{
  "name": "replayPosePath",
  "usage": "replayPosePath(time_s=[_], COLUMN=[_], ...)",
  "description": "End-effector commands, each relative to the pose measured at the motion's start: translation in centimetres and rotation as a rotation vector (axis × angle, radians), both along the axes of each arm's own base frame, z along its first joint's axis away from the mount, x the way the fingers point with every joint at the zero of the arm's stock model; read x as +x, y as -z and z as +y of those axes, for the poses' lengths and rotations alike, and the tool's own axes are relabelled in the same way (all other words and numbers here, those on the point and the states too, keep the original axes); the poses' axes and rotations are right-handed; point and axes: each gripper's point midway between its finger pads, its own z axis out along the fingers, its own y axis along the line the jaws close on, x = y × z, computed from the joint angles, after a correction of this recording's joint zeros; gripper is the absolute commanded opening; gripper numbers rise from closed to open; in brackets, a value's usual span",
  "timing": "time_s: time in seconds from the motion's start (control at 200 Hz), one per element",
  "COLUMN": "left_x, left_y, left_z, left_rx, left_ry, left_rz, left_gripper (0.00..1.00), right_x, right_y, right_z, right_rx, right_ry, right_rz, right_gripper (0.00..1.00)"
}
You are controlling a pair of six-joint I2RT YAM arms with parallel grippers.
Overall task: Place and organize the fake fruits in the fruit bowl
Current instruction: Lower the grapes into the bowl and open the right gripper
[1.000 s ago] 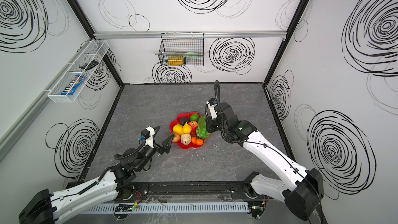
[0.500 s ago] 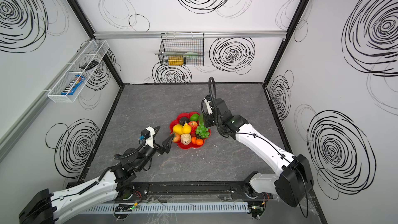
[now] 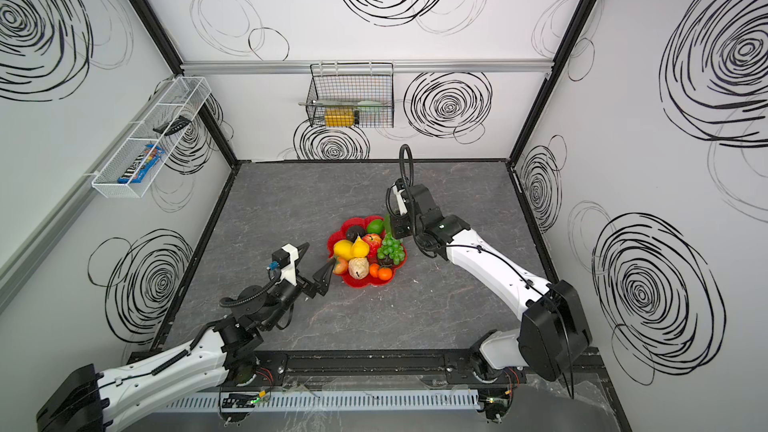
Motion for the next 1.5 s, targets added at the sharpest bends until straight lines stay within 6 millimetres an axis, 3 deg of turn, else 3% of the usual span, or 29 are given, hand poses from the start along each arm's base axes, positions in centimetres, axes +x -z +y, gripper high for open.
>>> replayPosePath(time_s=[0.0,0.29,0.881,1.271,1.496], left_x=[-0.1,-0.1,-0.1,0.0,0.0], left_y=[-2.4,-2.4,-2.3,-2.3,-2.3], left_z=[0.0,0.0,-0.1,-0.1,0.0], left_rx=[-0.048,-0.046,-0.044,-0.038,-0.039], left_ry=[0.001,0.002,0.002,-0.001,-0.007], left_rz=[-0.059,-0.059,-0.057,-0.055,-0.056], left_gripper=[0.98,0.98,0.98,0.98,0.98], right_x=[1.3,1.4,-1.2,-0.5,-0.1], right_y=[-1.9,-0.1,3.8,4.3,3.8], right_z=[1.2,2.5,5.2,7.0,6.5], right_rx=[0.037,0.043,0.021,0.028,0.008], right_ry=[-0.024,-0.065,-0.142,-0.167,-0.138], right_rz=[-0.06,-0.013,0.077,0.14,0.136], right_gripper=[0.0,0.0,0.0,0.13,0.35])
